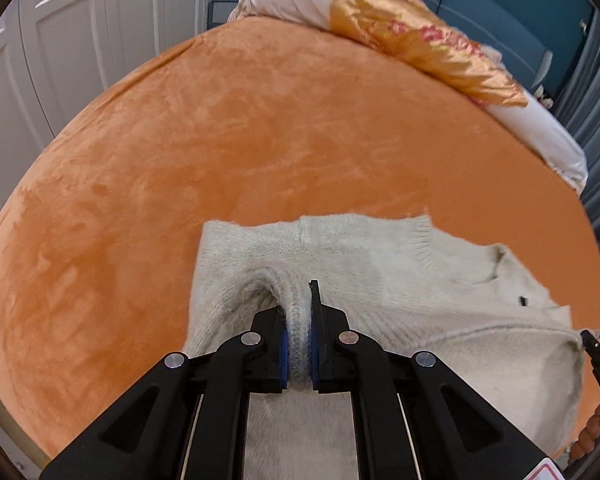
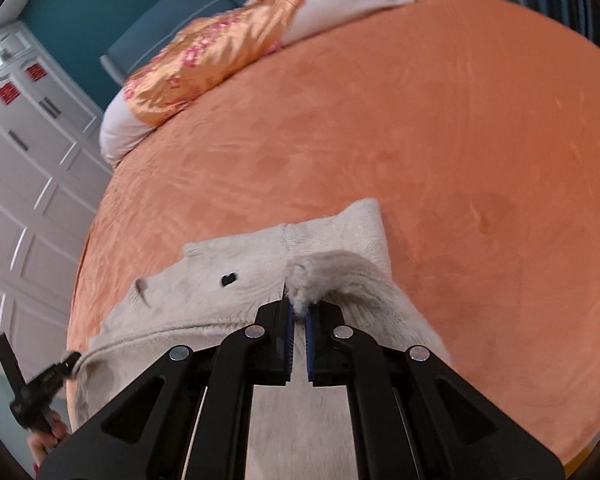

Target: Fold small clothes

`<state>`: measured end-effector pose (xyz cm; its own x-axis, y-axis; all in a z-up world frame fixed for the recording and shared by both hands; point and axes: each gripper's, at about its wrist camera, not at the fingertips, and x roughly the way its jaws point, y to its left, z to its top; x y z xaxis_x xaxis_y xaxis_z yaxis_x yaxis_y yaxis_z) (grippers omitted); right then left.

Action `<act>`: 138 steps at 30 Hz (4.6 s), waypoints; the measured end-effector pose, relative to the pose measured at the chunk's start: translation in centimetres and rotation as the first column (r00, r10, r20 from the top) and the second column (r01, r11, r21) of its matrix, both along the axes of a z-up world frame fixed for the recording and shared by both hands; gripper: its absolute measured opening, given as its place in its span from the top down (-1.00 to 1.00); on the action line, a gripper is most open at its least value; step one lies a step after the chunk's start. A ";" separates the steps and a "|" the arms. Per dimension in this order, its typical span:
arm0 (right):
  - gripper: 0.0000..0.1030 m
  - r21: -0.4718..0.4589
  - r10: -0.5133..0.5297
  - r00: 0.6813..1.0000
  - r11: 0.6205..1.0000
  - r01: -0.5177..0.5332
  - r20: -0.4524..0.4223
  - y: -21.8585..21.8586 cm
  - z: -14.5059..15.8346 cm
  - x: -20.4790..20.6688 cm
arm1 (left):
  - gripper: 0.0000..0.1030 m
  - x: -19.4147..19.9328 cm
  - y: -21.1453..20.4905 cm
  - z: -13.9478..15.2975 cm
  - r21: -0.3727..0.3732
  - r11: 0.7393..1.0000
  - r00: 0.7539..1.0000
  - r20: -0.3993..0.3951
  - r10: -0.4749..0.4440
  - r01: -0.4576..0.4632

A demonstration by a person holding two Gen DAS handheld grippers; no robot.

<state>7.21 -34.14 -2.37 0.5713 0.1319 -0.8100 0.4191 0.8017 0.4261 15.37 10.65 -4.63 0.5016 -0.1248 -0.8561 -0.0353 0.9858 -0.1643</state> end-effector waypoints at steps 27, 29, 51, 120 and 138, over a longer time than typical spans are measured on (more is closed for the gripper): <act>0.89 -0.164 0.081 0.993 0.982 -0.094 -0.085 1.0 -4.0 4.3 | 0.73 1.6 -2.9 -4.8 0.216 0.976 0.995 0.091 -0.034 0.014; 0.68 -0.107 0.088 0.996 0.990 -0.091 -0.033 0.2 -2.1 2.9 | 0.70 1.2 -2.6 -3.6 0.183 0.983 0.996 0.082 -0.034 0.019; 0.75 0.037 -0.009 0.998 0.999 0.012 -0.066 -0.7 -0.7 -14.9 | 0.73 -13.0 6.7 -1.8 -0.214 0.973 0.991 -0.122 0.063 -0.088; 0.65 -0.146 0.498 0.864 0.852 -0.503 -0.076 18.9 0.1 -6.6 | 0.34 -11.5 -8.2 -2.1 -0.015 0.966 0.961 -0.093 -0.260 0.259; -0.05 -0.122 -0.013 0.994 0.992 0.000 -0.109 -2.1 0.1 -16.3 | 0.80 -15.3 2.3 -1.1 -0.146 0.989 0.997 -0.068 0.026 -0.035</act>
